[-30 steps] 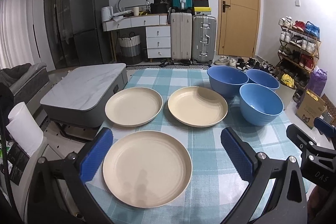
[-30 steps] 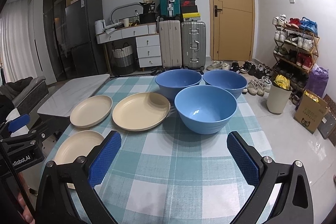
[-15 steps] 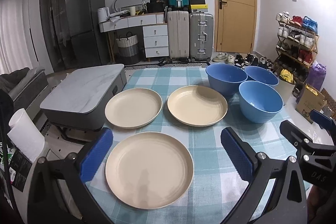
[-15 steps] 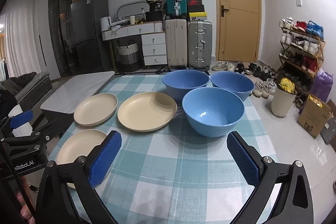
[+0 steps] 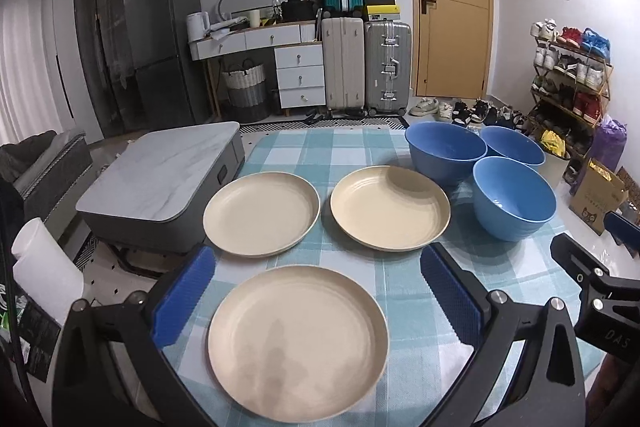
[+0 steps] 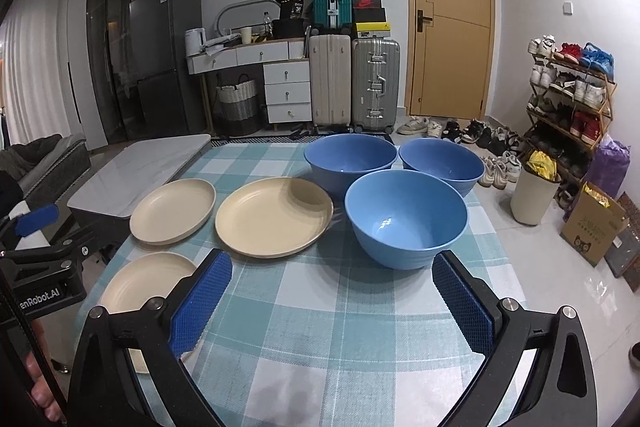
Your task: Organize plates and bowls
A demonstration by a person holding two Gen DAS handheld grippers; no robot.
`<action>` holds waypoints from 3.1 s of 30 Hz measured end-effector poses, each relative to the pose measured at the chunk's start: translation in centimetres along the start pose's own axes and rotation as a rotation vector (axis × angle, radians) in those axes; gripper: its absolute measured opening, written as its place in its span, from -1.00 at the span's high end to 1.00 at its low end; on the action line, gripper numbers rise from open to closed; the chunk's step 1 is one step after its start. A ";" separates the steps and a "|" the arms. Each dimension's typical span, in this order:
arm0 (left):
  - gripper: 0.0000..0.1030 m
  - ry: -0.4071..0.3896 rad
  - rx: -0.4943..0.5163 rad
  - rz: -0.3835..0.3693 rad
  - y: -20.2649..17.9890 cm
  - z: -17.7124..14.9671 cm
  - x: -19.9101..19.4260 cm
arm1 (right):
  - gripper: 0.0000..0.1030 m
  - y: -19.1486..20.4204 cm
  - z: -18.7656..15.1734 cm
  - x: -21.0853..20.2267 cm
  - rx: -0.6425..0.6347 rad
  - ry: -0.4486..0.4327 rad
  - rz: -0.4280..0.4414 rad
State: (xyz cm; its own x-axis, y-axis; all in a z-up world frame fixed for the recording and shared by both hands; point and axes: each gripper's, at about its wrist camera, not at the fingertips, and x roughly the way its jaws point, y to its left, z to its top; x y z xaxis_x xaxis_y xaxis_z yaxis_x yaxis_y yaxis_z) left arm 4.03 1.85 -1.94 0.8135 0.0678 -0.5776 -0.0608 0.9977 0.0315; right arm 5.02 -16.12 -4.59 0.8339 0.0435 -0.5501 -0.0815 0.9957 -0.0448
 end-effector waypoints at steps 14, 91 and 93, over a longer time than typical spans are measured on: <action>-1.00 0.063 -0.081 -0.023 5.6 3.6 4.3 | -0.99 5.0 6.5 4.5 -0.068 0.014 0.164; 0.75 0.483 -0.281 -0.128 21.5 -0.1 28.3 | 0.21 23.5 8.0 38.9 -0.445 0.581 0.391; 0.75 0.484 -0.284 -0.130 21.6 -0.1 28.3 | 0.32 23.7 7.7 39.0 -0.454 0.589 0.387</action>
State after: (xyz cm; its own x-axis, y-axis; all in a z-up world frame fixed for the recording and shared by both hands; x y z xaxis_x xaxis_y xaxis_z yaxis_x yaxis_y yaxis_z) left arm 25.71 25.29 -17.69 0.4711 -0.1340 -0.8718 -0.1856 0.9512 -0.2465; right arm 39.84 9.81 -20.66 0.2903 0.2002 -0.9358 -0.6203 0.7840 -0.0247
